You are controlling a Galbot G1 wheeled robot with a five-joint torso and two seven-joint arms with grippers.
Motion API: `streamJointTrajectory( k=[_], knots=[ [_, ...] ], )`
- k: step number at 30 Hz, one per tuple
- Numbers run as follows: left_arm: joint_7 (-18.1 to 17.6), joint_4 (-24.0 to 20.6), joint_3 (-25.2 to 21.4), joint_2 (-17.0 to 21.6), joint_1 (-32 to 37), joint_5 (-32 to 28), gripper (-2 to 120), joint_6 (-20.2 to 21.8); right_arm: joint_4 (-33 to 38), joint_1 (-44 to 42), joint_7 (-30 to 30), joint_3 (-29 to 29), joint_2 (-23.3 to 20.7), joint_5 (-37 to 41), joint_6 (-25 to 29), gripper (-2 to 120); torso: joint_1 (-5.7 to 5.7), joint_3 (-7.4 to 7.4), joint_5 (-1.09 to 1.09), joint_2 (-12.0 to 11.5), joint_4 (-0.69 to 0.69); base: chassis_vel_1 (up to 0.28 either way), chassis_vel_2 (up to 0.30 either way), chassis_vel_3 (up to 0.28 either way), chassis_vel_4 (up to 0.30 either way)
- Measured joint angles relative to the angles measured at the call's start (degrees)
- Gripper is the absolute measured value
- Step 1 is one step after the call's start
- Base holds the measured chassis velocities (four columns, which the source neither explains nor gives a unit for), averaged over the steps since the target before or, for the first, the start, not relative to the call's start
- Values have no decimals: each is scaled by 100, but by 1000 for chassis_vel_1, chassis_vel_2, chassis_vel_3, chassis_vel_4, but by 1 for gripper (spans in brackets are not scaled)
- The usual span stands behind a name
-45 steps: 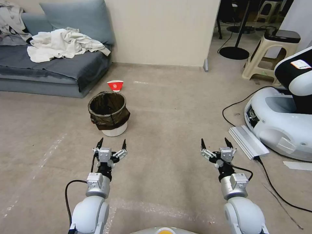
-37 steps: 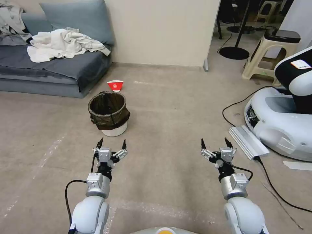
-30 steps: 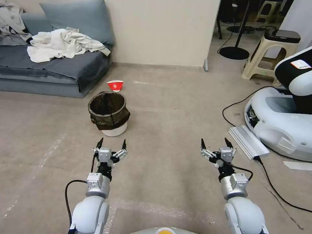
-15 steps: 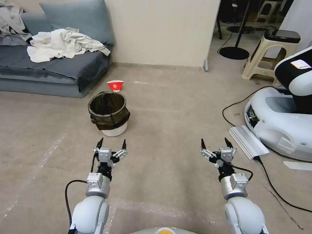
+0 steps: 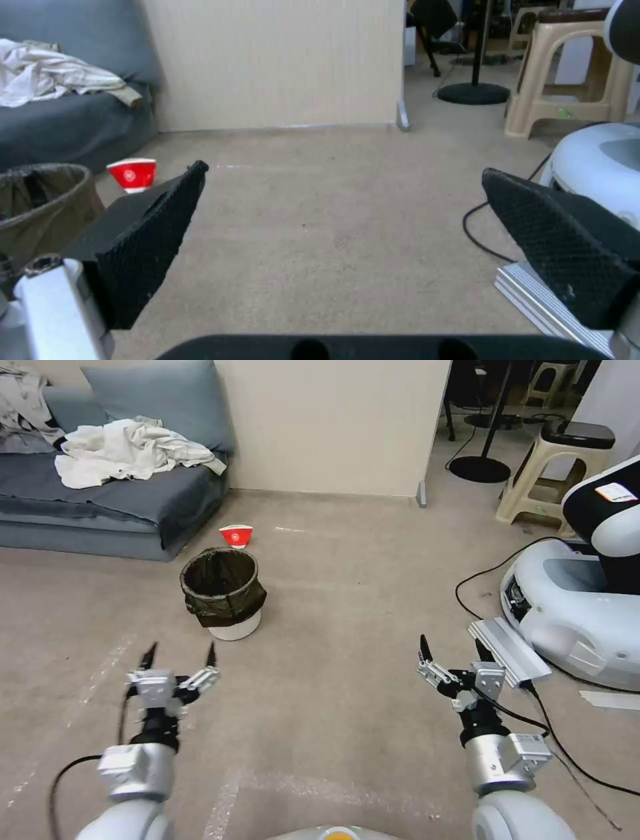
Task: Pick up the trash can from the floor.
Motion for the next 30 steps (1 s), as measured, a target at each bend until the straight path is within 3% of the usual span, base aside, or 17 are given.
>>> streamJointTrajectory(
  k=[7, 30],
  knots=[
    [32, -79, -37, 24, 108, -101, 100, 149, -2, -26, -6, 5, -9, 0, 7, 100, 0, 0, -5, 0, -3, 0, 0, 0, 0],
    [82, 15, -22, 19, 151, -112, 100, -12, -4, -47, 20, 12, -34, -1, 34, 100, 0, 0, -4, 0, -1, 13, 12, 11, 13]
  ],
)
